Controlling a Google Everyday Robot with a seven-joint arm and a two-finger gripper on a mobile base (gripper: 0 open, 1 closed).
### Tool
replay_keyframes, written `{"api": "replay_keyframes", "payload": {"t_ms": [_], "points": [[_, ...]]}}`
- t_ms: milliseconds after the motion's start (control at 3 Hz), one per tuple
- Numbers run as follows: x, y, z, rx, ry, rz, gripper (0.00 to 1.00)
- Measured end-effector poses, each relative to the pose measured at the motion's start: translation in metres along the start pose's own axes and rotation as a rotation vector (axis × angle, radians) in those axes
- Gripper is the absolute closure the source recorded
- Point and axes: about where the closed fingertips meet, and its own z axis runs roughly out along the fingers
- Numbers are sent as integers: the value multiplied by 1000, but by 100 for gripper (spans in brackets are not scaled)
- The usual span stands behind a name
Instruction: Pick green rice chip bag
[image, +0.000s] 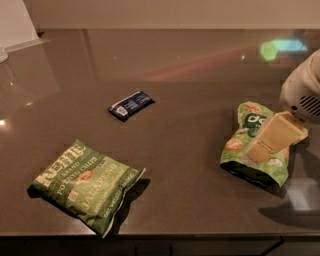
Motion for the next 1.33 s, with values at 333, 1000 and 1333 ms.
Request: {"api": "replay_keyframes", "payload": {"t_ms": [333, 1000, 1333], "points": [[13, 6, 21, 0, 2, 78, 0], [37, 10, 65, -39, 23, 177, 0], [46, 11, 77, -41, 46, 197, 0]]}}
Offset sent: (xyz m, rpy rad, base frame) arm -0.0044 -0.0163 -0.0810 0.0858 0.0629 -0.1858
